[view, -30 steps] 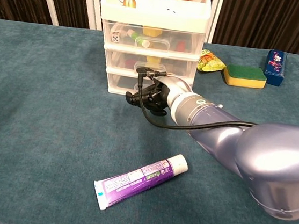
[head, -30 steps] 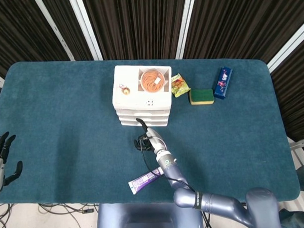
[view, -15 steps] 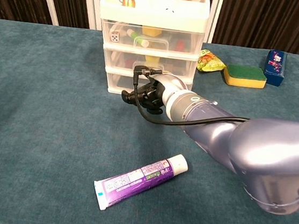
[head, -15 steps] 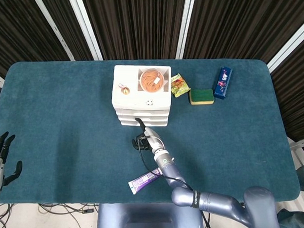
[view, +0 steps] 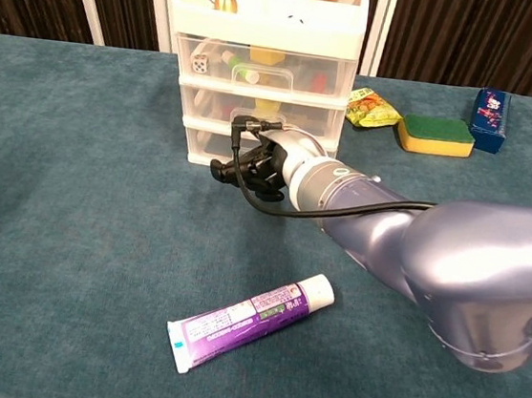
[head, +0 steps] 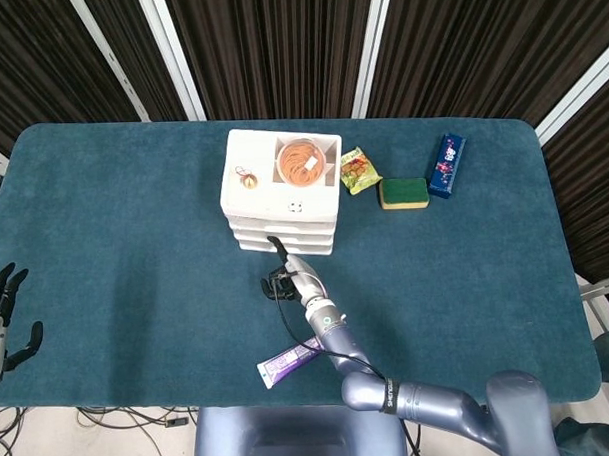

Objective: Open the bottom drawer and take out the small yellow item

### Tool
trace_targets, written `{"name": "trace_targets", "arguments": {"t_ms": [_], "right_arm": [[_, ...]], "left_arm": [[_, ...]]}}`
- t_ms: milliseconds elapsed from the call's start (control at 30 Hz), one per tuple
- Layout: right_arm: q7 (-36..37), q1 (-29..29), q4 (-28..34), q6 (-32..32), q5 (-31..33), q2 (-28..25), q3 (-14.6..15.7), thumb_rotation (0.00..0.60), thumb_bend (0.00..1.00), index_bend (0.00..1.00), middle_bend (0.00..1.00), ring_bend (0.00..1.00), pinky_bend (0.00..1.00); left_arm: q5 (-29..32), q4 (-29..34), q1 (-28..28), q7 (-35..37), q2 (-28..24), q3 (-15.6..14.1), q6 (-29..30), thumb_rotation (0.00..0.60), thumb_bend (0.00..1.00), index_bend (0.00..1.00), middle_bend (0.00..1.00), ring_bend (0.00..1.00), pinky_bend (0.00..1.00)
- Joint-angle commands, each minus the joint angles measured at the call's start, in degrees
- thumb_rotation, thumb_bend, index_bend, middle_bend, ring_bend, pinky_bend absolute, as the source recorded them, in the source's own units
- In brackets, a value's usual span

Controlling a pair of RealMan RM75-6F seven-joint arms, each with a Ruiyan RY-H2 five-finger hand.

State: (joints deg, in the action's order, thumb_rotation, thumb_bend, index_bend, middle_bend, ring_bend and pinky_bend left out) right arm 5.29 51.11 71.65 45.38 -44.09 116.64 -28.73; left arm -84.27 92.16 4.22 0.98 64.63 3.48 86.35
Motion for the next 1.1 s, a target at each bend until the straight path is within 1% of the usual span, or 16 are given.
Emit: {"name": "trace_targets", "arguments": {"t_ms": [33, 400, 700, 1100], "right_arm": [[0.15, -0.27, 0.66, -0.37, -0.05, -0.48, 0.4, 0.6, 0.55, 0.0, 0.83, 0.96, 1.0], [1.69, -0.58, 1.16, -1.78, -1.03, -0.71, 1.57, 0.6, 0.55, 0.02, 0.83, 0.96, 1.0], [2.31, -1.19, 1.79, -1.6, -2.13, -0.93, 2.6, 0.6, 0.55, 0.03, 0.83, 0.96, 1.0], [3.59, -2.68, 4.09, -1.24, -4.37, -1.96, 4.11, 0.6, 0.55, 0.03, 0.83, 0.96, 1.0]], "left_arm": [[0.0, 0.01, -0.01, -0.02, 0.02, 0.0, 0.02, 0.6, 0.44, 0.05, 0.0, 0.0, 0.0], [0.36, 0.01, -0.1, 0.06, 0.01, 0.22, 0.12, 0.6, 0.44, 0.05, 0.0, 0.0, 0.0], [0.36, -0.11, -0.05, 0.06, 0.02, 0.23, 0.01, 0.6, 0.44, 0.05, 0.0, 0.0, 0.0], [0.47, -0.17, -0.03, -0.18, 0.17, 0.34, 0.03, 0.6, 0.44, 0.05, 0.0, 0.0, 0.0]]}}
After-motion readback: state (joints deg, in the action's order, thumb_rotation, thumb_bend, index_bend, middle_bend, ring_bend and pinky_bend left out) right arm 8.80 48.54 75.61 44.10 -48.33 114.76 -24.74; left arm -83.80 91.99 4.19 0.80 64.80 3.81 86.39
